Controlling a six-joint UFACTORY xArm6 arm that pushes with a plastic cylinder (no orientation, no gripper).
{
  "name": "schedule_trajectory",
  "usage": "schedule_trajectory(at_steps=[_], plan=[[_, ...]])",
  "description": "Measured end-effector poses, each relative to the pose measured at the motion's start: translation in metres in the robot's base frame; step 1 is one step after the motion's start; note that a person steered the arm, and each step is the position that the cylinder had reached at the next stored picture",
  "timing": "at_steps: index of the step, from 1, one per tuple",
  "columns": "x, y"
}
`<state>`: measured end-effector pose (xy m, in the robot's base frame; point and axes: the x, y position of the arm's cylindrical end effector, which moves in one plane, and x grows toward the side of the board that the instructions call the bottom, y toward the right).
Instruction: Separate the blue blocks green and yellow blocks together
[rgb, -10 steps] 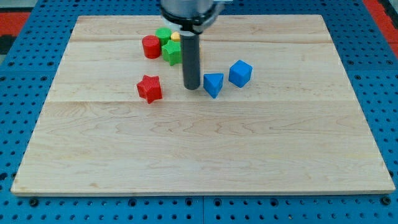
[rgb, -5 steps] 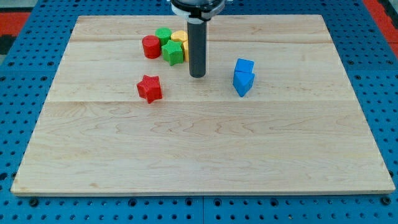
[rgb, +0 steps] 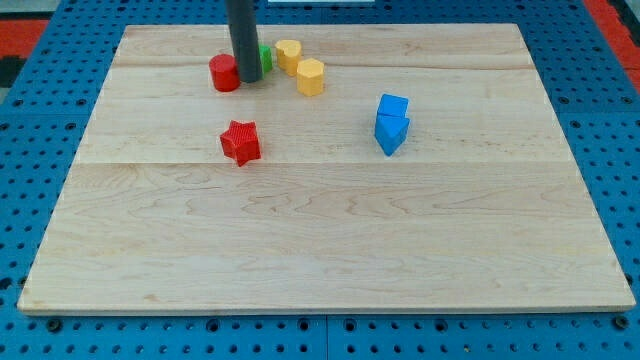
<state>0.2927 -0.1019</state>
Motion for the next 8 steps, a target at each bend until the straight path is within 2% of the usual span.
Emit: schedule_trajectory(at_steps=[4, 6, 7, 8], plan=[[-0.013, 0.016], [-0.046, 0.020], [-0.046, 0.071], [-0.041, 0.080]])
